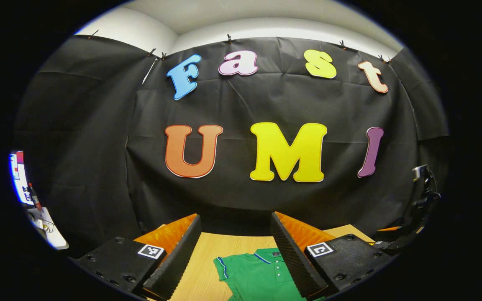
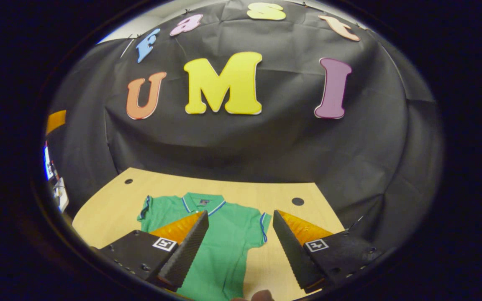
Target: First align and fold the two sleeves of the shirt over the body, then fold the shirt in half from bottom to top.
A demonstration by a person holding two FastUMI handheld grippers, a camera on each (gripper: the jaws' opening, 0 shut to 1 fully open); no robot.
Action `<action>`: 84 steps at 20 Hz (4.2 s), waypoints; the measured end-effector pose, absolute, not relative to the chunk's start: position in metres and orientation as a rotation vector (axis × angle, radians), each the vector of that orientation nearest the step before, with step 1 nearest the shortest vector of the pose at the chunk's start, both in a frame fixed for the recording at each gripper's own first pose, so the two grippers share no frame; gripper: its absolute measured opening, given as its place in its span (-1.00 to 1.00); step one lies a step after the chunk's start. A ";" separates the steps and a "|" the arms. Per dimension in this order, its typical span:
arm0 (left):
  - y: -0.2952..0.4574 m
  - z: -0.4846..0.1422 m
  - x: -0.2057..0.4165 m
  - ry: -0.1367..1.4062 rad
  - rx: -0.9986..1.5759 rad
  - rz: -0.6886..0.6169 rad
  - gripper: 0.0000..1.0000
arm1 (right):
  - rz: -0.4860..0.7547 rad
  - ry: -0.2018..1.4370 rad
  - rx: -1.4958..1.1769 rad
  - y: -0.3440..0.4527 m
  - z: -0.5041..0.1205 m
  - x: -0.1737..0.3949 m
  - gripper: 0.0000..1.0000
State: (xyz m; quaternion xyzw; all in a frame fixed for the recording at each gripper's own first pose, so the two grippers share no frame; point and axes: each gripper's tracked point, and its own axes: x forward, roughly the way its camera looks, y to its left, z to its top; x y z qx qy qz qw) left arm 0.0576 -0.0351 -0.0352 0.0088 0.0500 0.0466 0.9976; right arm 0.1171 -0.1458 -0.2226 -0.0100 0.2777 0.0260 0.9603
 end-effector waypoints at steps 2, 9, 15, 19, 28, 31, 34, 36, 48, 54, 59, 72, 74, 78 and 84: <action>-0.038 -0.038 0.062 0.110 0.020 0.100 1.00 | 0.067 0.596 -0.052 -0.155 -0.243 0.131 0.91; -0.036 -0.041 0.071 0.132 0.022 0.142 1.00 | 0.083 0.769 -0.080 -0.179 -0.333 0.175 0.91; -0.041 -0.047 0.073 0.152 0.034 0.160 1.00 | 0.073 0.887 -0.072 -0.198 -0.411 0.198 0.91; -0.036 -0.052 0.072 0.170 0.061 0.179 0.97 | 0.055 0.975 0.012 -0.202 -0.446 0.203 0.72; -0.029 -0.058 0.070 0.198 0.067 0.197 1.00 | 0.032 1.057 0.115 -0.202 -0.464 0.201 -0.99; -0.025 -0.059 0.069 0.193 0.060 0.208 1.00 | 0.040 0.999 0.107 -0.199 -0.443 0.208 -1.00; -0.021 -0.058 0.065 0.188 0.059 0.214 1.00 | 0.049 0.955 0.117 -0.189 -0.416 0.212 -1.00; -0.014 -0.054 0.065 0.176 0.059 0.219 1.00 | 0.068 0.927 0.115 -0.175 -0.397 0.213 -1.00; 0.046 -0.045 0.028 0.158 0.048 0.302 1.00 | 0.163 0.898 0.067 -0.039 -0.362 0.231 -1.00; 0.069 -0.044 0.014 0.173 0.056 0.336 1.00 | 0.189 0.879 0.126 0.014 -0.358 0.236 -0.69; 0.071 -0.050 0.019 0.184 0.041 0.309 1.00 | 0.172 0.749 0.084 0.016 -0.321 0.234 0.82; 0.027 -0.126 0.080 0.377 -0.071 0.081 1.00 | 0.029 0.436 0.035 -0.031 -0.149 0.118 0.92; 0.024 -0.138 0.096 0.396 -0.039 0.048 1.00 | 0.003 0.405 0.019 -0.043 -0.129 0.099 0.92; 0.016 -0.181 0.122 0.494 -0.021 0.004 1.00 | -0.051 0.357 -0.005 -0.067 -0.101 0.071 0.91; 0.017 -0.272 0.140 0.705 -0.020 -0.006 1.00 | -0.106 0.387 -0.028 -0.094 -0.103 0.044 0.90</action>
